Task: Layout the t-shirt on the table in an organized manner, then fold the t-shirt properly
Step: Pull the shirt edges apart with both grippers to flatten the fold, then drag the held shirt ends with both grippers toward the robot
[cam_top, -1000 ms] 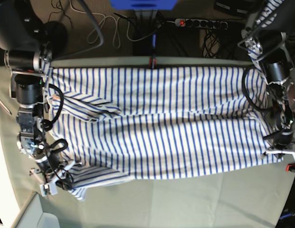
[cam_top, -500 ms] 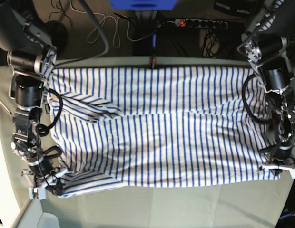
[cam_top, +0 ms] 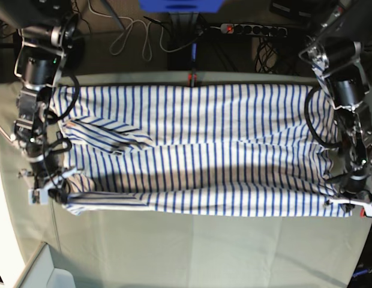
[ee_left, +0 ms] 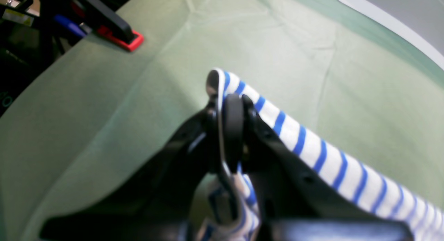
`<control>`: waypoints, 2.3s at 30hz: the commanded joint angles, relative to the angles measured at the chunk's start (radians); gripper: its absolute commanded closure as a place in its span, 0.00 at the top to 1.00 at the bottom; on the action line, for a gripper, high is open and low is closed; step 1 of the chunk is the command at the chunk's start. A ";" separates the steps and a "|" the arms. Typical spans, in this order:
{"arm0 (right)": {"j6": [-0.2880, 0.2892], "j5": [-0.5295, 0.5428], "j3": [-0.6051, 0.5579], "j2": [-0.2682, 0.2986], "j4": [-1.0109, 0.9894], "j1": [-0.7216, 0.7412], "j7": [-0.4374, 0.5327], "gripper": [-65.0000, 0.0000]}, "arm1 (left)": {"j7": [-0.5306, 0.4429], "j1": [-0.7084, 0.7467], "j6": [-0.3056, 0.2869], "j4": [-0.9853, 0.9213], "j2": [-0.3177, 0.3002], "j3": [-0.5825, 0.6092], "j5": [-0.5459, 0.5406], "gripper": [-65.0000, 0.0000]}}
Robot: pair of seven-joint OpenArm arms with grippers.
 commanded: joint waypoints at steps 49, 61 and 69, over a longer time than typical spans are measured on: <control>0.129 -0.021 -0.038 0.045 -0.117 0.059 -0.120 0.59 | -0.025 0.331 -0.001 0.337 0.040 -0.002 -0.007 0.00; 0.129 -0.020 -0.041 0.042 -0.120 0.059 -0.120 0.42 | -0.025 0.330 -0.001 0.337 0.042 -0.001 -0.007 0.00; 0.129 -0.014 -0.041 0.040 -0.120 0.055 -0.120 0.03 | -0.025 0.330 -0.001 0.337 0.042 -0.004 -0.007 0.00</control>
